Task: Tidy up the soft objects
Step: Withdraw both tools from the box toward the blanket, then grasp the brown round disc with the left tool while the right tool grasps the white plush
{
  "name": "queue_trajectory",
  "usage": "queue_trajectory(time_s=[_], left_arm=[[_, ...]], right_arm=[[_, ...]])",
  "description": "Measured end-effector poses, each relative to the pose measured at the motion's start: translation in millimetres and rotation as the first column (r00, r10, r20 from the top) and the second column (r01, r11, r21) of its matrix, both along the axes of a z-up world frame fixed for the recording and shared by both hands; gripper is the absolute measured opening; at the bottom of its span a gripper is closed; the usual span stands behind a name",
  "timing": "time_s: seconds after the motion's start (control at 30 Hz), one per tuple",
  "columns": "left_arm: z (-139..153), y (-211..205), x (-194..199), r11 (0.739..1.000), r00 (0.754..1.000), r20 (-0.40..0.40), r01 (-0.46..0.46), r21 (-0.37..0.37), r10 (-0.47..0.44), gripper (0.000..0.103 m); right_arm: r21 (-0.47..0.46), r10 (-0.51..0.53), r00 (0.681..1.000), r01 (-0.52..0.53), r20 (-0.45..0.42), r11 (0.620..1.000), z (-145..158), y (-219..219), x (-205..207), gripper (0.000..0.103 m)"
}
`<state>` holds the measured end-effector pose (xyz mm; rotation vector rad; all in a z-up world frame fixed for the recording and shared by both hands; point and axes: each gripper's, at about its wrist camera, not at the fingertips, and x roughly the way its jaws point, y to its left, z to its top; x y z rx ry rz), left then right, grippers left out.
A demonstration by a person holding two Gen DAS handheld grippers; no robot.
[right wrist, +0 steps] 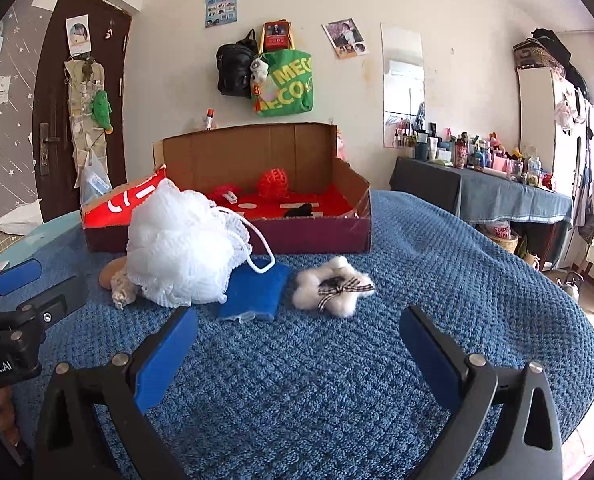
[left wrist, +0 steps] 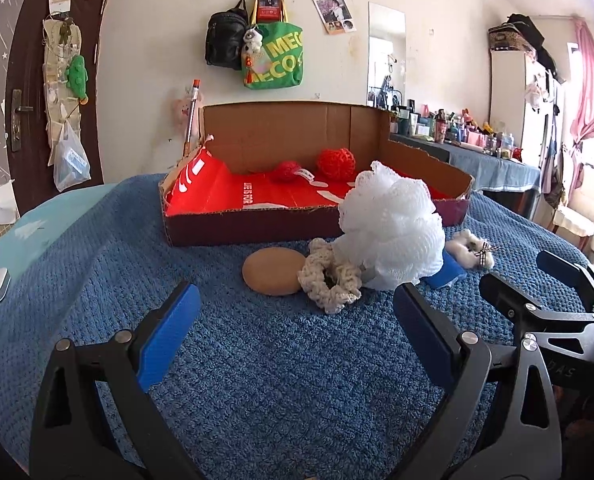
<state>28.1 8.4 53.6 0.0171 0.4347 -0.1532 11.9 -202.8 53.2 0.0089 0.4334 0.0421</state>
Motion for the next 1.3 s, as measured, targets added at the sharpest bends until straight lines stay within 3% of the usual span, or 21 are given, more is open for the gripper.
queue_trajectory(time_s=[0.5,0.9,1.3], left_arm=[[-2.1,1.1,4.2,1.000,0.999,-0.045,-0.017,-0.007,0.016,0.099],[12.2,12.8,19.2,0.999,0.996,-0.084,-0.009,-0.031,0.006,0.099],[28.7,23.8,51.5,0.998,0.988,-0.148,0.047,-0.045,-0.053,0.099]], right_arm=[[0.009,-0.005,1.000,0.005,-0.023,1.000,-3.6,-3.2,2.5,0.103],[0.001,-0.040,0.999,0.040,-0.019,0.999,15.4,-6.4,14.9,0.103],[0.011,-0.011,0.995,0.013,-0.103,1.000,35.3,-17.7,49.9,0.103]])
